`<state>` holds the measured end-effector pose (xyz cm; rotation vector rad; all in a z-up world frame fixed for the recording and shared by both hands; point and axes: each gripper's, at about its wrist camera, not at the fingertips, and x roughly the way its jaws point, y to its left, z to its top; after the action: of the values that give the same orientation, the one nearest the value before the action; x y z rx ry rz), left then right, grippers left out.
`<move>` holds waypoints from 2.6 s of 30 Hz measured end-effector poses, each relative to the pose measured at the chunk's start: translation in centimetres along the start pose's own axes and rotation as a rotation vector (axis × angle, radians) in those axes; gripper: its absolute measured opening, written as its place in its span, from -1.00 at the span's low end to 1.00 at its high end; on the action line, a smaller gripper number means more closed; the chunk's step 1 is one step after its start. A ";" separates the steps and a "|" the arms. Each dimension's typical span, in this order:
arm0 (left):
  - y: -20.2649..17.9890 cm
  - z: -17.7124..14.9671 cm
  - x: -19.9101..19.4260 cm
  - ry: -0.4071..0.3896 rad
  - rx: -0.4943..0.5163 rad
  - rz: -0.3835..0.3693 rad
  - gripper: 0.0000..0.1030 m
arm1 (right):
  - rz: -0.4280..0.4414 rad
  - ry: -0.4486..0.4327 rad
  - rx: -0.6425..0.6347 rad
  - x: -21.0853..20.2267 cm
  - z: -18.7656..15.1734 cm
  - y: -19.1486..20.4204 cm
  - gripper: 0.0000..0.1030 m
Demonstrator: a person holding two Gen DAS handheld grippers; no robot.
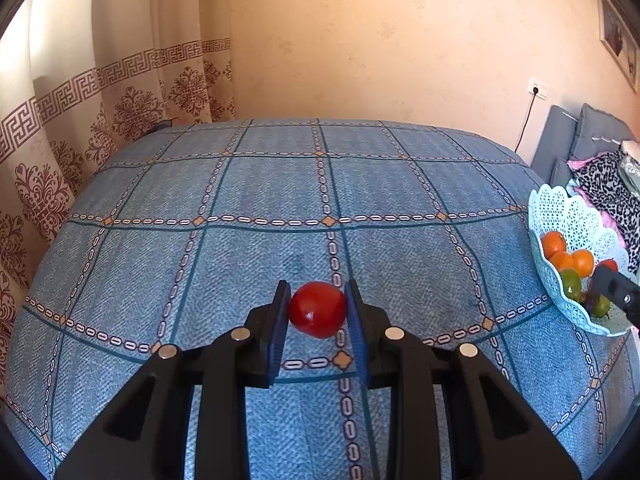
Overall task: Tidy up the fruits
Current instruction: 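Carry both red tomatoes into the basket and open both tools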
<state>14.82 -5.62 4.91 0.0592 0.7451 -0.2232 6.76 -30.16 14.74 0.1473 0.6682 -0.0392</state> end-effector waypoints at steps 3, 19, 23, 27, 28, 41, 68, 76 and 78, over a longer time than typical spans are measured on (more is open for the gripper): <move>-0.8 0.1 -0.4 -0.008 0.019 -0.002 -0.46 | -0.024 -0.008 0.021 -0.7 -0.1 -1.4 -0.40; -6.1 0.8 -3.2 -0.047 0.114 -0.036 -0.46 | -0.131 -0.017 0.074 -1.2 -0.8 -5.3 -0.40; -7.9 0.9 -3.5 -0.050 0.144 -0.045 -0.46 | -0.128 -0.027 0.102 -1.8 -1.0 -6.4 0.23; -9.6 1.0 -3.8 -0.052 0.165 -0.056 -0.46 | -0.121 -0.072 0.122 -3.1 -1.1 -7.6 0.27; -10.0 1.0 -3.9 -0.053 0.168 -0.060 -0.46 | -0.120 -0.079 0.127 -3.4 -1.1 -7.9 0.27; -17.0 1.5 -4.3 -0.039 0.250 -0.186 -0.45 | -0.146 -0.146 0.221 -6.3 -1.3 -12.1 0.27; -25.3 1.6 -1.3 -0.050 0.396 -0.227 -0.45 | -0.211 -0.140 0.255 -6.7 -0.8 -14.7 0.28; -25.1 1.6 -0.5 -0.061 0.368 -0.202 0.51 | -0.220 -0.127 0.257 -5.8 -0.9 -14.8 0.36; -24.9 1.8 -0.4 -0.057 0.364 -0.202 0.51 | -0.222 -0.127 0.257 -5.7 -1.0 -14.9 0.37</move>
<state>10.16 -30.00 7.15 0.3225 0.6462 -0.5498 0.44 -44.79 15.71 0.3143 0.5486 -0.3463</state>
